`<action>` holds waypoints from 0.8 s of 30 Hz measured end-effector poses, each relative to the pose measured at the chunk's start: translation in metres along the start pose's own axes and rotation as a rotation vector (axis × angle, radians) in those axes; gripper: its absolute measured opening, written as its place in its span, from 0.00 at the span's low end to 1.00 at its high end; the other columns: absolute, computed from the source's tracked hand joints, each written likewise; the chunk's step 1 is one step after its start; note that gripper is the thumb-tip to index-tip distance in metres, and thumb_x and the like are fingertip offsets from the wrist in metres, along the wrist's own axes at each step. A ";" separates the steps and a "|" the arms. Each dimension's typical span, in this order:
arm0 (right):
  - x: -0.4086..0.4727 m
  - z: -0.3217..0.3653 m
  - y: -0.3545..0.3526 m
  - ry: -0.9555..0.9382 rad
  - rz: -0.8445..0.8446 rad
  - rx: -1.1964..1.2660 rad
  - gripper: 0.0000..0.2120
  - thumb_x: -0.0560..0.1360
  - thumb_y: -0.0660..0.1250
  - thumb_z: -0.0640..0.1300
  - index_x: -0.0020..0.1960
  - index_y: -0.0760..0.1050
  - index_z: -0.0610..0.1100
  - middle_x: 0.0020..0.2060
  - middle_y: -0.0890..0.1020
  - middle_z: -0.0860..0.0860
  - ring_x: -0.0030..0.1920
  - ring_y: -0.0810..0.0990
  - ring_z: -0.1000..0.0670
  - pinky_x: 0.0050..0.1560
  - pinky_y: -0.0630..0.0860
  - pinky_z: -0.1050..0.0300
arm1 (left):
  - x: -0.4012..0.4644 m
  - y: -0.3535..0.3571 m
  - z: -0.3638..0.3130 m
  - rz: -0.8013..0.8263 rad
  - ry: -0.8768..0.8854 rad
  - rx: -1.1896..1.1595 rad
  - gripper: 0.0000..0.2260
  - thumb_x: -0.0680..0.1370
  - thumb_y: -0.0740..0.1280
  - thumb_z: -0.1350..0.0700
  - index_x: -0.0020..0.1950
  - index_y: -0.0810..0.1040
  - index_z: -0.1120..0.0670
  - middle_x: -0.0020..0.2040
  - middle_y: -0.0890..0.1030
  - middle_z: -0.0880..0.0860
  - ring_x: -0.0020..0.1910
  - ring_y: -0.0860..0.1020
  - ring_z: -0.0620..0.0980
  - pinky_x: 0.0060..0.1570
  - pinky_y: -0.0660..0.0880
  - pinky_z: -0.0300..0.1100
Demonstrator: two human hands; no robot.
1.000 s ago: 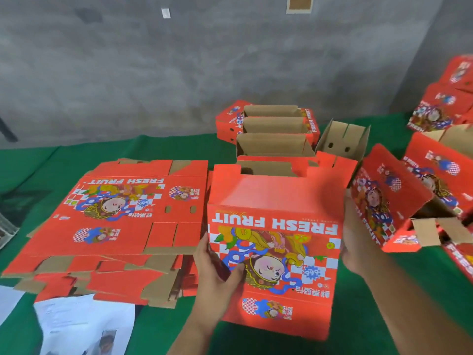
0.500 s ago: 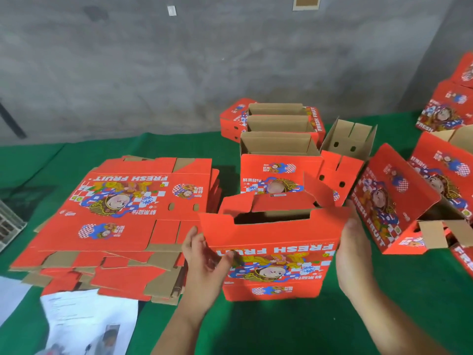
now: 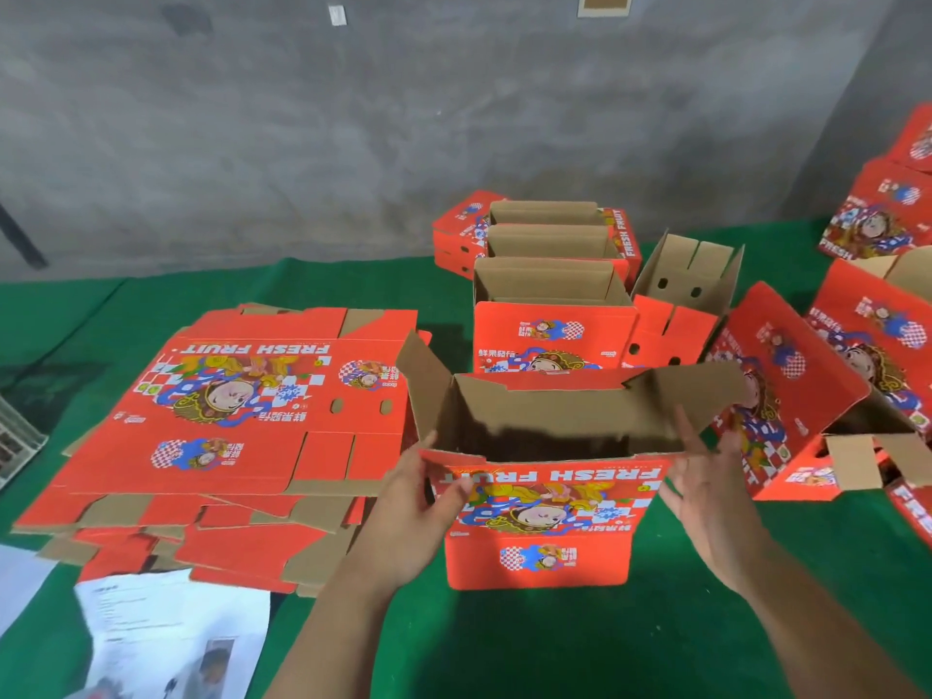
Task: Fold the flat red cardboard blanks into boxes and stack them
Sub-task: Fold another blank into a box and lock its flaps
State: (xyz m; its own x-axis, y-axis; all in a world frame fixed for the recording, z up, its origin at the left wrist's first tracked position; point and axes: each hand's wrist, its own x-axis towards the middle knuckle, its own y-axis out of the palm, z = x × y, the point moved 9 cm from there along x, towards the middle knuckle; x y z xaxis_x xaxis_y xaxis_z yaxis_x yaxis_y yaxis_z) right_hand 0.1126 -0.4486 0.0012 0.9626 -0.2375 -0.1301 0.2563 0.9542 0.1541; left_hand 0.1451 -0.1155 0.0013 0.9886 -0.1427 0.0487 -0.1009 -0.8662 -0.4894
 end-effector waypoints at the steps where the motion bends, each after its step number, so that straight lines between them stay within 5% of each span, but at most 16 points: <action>1: 0.000 0.001 -0.003 0.009 -0.034 0.001 0.24 0.88 0.42 0.39 0.83 0.55 0.47 0.78 0.66 0.51 0.78 0.65 0.46 0.77 0.59 0.43 | -0.001 -0.002 -0.005 -0.062 0.017 -0.010 0.15 0.81 0.67 0.39 0.66 0.76 0.39 0.65 0.78 0.44 0.68 0.75 0.49 0.69 0.72 0.55; 4: 0.001 -0.006 -0.003 0.072 -0.049 -0.053 0.24 0.86 0.36 0.54 0.72 0.66 0.63 0.60 0.78 0.68 0.59 0.79 0.66 0.71 0.64 0.52 | -0.008 -0.021 -0.017 -0.317 0.114 -0.048 0.17 0.83 0.56 0.35 0.50 0.79 0.43 0.46 0.79 0.44 0.52 0.78 0.52 0.55 0.74 0.55; 6: -0.004 -0.008 -0.002 0.052 -0.023 -0.195 0.22 0.87 0.41 0.59 0.68 0.71 0.69 0.57 0.80 0.72 0.59 0.79 0.68 0.69 0.68 0.54 | -0.007 -0.026 -0.015 -0.400 0.121 -0.077 0.15 0.86 0.56 0.39 0.56 0.81 0.41 0.43 0.78 0.47 0.45 0.79 0.49 0.46 0.75 0.43; 8: -0.010 0.000 -0.001 0.018 -0.104 -0.364 0.14 0.84 0.57 0.63 0.55 0.81 0.63 0.53 0.85 0.59 0.54 0.83 0.57 0.60 0.77 0.49 | -0.005 -0.019 -0.011 -0.373 0.075 -0.043 0.15 0.86 0.62 0.47 0.72 0.76 0.40 0.45 0.75 0.53 0.43 0.79 0.48 0.44 0.74 0.37; 10: -0.012 0.009 -0.001 -0.015 -0.218 -0.552 0.25 0.75 0.62 0.69 0.42 0.74 0.45 0.42 0.78 0.43 0.43 0.78 0.42 0.45 0.74 0.48 | -0.006 -0.016 -0.007 -0.382 0.043 0.044 0.23 0.84 0.66 0.50 0.79 0.70 0.46 0.46 0.72 0.51 0.48 0.76 0.50 0.50 0.72 0.44; 11: -0.012 0.013 0.002 -0.041 -0.239 -0.654 0.25 0.74 0.64 0.68 0.39 0.70 0.45 0.43 0.73 0.42 0.45 0.73 0.42 0.45 0.70 0.49 | -0.008 -0.016 -0.006 -0.395 0.037 0.063 0.24 0.83 0.67 0.50 0.80 0.69 0.48 0.46 0.71 0.50 0.50 0.74 0.52 0.52 0.73 0.48; 13: -0.014 0.026 0.004 -0.090 -0.353 -0.854 0.18 0.73 0.72 0.59 0.52 0.76 0.46 0.60 0.70 0.41 0.62 0.67 0.40 0.61 0.67 0.43 | -0.010 -0.017 -0.009 -0.413 0.039 0.089 0.25 0.82 0.69 0.50 0.80 0.70 0.50 0.46 0.71 0.50 0.50 0.72 0.53 0.54 0.72 0.52; 15: -0.019 0.052 0.013 -0.247 -0.470 -1.017 0.36 0.72 0.76 0.50 0.76 0.65 0.49 0.72 0.63 0.41 0.74 0.59 0.37 0.73 0.60 0.37 | -0.010 -0.020 -0.015 -0.429 0.068 0.169 0.26 0.81 0.71 0.52 0.79 0.72 0.52 0.45 0.71 0.51 0.47 0.68 0.52 0.51 0.68 0.50; 16: -0.020 0.066 0.027 -0.412 -0.442 -1.110 0.40 0.71 0.74 0.48 0.79 0.61 0.51 0.71 0.65 0.41 0.73 0.62 0.36 0.72 0.62 0.36 | -0.010 -0.021 -0.017 -0.424 0.075 0.210 0.26 0.81 0.71 0.52 0.78 0.72 0.53 0.44 0.71 0.52 0.46 0.66 0.51 0.50 0.66 0.49; 19: -0.017 0.077 0.066 -0.727 -0.236 -1.296 0.28 0.74 0.70 0.49 0.73 0.73 0.41 0.58 0.81 0.42 0.61 0.76 0.35 0.63 0.72 0.39 | -0.013 -0.020 -0.017 -0.406 0.099 0.288 0.28 0.80 0.70 0.48 0.79 0.71 0.54 0.44 0.70 0.51 0.45 0.66 0.52 0.49 0.63 0.47; 22: 0.008 0.069 0.072 -0.557 -0.229 -1.497 0.24 0.79 0.64 0.60 0.66 0.76 0.44 0.56 0.83 0.44 0.67 0.70 0.37 0.67 0.66 0.41 | -0.017 -0.013 -0.012 -0.378 0.112 0.266 0.27 0.82 0.67 0.43 0.79 0.70 0.52 0.45 0.69 0.50 0.46 0.66 0.52 0.51 0.66 0.49; 24: 0.025 0.057 0.077 -0.424 -0.154 -1.657 0.29 0.80 0.55 0.66 0.72 0.70 0.48 0.67 0.77 0.44 0.73 0.63 0.38 0.72 0.60 0.41 | -0.017 -0.008 -0.010 -0.347 0.123 0.264 0.27 0.82 0.65 0.43 0.79 0.71 0.51 0.47 0.69 0.50 0.48 0.67 0.52 0.52 0.68 0.51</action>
State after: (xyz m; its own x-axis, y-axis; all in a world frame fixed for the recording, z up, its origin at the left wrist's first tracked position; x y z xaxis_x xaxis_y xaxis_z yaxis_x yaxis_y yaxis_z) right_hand 0.1613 -0.3909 0.0658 0.9638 -0.1056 0.2447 0.2471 0.0103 -0.9689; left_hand 0.1278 -0.1110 0.0135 0.9365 0.0654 0.3444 0.2823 -0.7233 -0.6302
